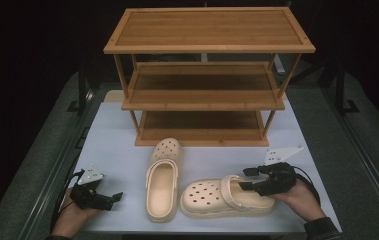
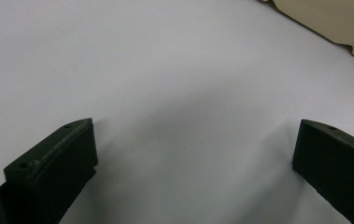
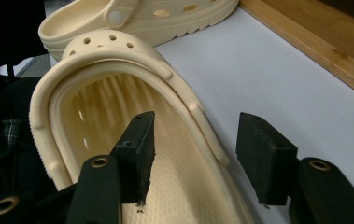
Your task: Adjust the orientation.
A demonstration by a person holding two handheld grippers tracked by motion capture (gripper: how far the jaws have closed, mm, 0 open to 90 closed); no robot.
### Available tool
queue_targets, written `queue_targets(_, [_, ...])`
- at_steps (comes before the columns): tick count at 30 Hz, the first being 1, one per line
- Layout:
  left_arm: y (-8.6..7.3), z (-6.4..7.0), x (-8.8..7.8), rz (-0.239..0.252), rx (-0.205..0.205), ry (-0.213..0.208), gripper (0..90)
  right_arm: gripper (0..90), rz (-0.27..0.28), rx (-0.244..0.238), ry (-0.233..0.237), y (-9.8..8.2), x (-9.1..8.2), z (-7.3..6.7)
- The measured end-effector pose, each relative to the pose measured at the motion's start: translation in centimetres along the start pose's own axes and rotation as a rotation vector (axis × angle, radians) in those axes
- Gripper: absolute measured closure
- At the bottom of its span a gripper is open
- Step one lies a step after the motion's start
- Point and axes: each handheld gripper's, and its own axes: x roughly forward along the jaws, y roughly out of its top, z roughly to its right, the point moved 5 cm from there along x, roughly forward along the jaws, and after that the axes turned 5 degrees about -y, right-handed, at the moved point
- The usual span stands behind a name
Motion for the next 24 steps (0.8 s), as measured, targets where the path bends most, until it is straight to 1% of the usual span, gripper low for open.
queue_targets(2, [0.0, 0.0, 0.0, -0.001, 0.000, 0.000, 0.0, 47.5, -0.005, -0.008, 0.007, 0.2, 0.3, -0.1])
queue_targets(5, [0.0, 0.0, 0.0, -0.001, 0.000, 0.000, 0.0, 50.6, -0.016, -0.024, 0.024, 0.5, 0.9, -0.2])
queue_targets(6, [0.0, 0.0, 0.0, -0.001, 0.000, 0.000, 0.0, 53.0, -0.018, -0.033, 0.028, 0.7, 1.1, -0.3])
queue_targets(9, [0.0, 0.0, 0.0, -0.002, 0.000, -0.001, 0.0, 55.5, -0.028, -0.050, 0.030, 1.0, 1.6, -0.4])
queue_targets(11, [0.0, 0.0, 0.0, -0.002, 0.000, -0.001, 0.0, 57.9, -0.032, -0.059, 0.040, 1.2, 1.9, -0.6])
queue_targets(16, [0.0, 0.0, 0.0, -0.002, -0.001, -0.001, 0.0, 60.1, -0.055, -0.088, 0.056, 1.7, 3.0, -0.8])
queue_targets(21, [0.0, 0.0, 0.0, -0.002, -0.001, -0.002, 0.0, 62.6, -0.058, -0.094, 0.068, 1.7, 3.2, -0.7])
queue_targets(24, [0.0, 0.0, 0.0, -0.002, -0.001, -0.002, 0.0, 64.8, -0.054, -0.115, 0.058, 1.7, 3.2, -0.8])
